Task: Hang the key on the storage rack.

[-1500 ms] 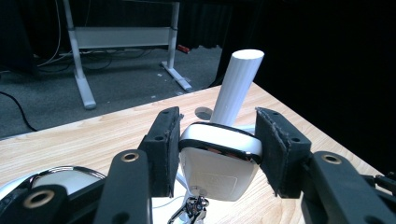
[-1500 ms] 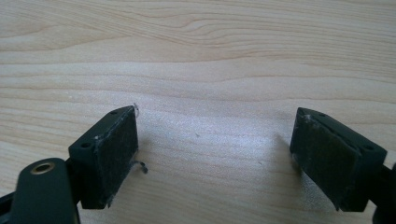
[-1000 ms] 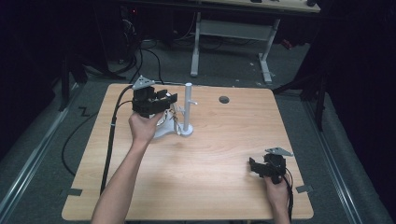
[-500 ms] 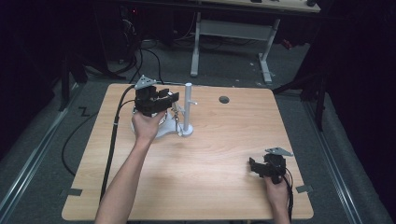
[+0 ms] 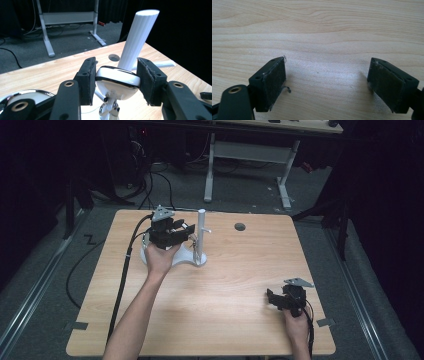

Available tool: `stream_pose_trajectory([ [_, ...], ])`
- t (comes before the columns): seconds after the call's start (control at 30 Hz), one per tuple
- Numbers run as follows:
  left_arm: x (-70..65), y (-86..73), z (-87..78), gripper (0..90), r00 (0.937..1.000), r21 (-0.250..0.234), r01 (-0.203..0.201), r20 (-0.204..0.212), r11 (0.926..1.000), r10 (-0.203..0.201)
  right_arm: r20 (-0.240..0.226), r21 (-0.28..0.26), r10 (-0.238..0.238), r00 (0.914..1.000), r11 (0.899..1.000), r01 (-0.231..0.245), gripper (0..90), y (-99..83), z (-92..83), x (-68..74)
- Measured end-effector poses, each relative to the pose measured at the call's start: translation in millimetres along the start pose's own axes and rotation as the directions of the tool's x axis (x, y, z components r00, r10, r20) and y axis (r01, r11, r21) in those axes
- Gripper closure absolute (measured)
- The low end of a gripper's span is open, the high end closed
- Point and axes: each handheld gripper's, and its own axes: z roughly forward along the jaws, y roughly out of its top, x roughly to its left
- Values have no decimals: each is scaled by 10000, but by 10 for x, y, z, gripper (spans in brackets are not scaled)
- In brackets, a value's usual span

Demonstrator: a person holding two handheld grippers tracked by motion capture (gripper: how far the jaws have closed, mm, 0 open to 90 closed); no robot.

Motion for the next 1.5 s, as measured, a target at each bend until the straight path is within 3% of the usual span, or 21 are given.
stream_pose_trajectory([
  [0.17, 22, -83, -12, 510, 9996, 32, 261, 86, 9997, -262, 3, 4, 12, 10000, 10000, -12, 154, 0, 0, 1],
  [0.53, -8, -199, -62, 501, 9990, 44, 429, 129, 9991, -430, 2, 3, 10, 10000, 10000, -10, 154, 0, 0, 1],
  [1.0, -108, -363, -70, 536, 9999, 336, 110, 127, 9994, -114, 1, 1, 4, 10000, 10000, -4, 154, 0, 0, 0],
  [1.5, -83, -593, -93, 529, 9997, 677, 235, -34, 9974, -233, -3, 0, 1, 10000, 10000, -1, 154, 0, 0, 0],
])
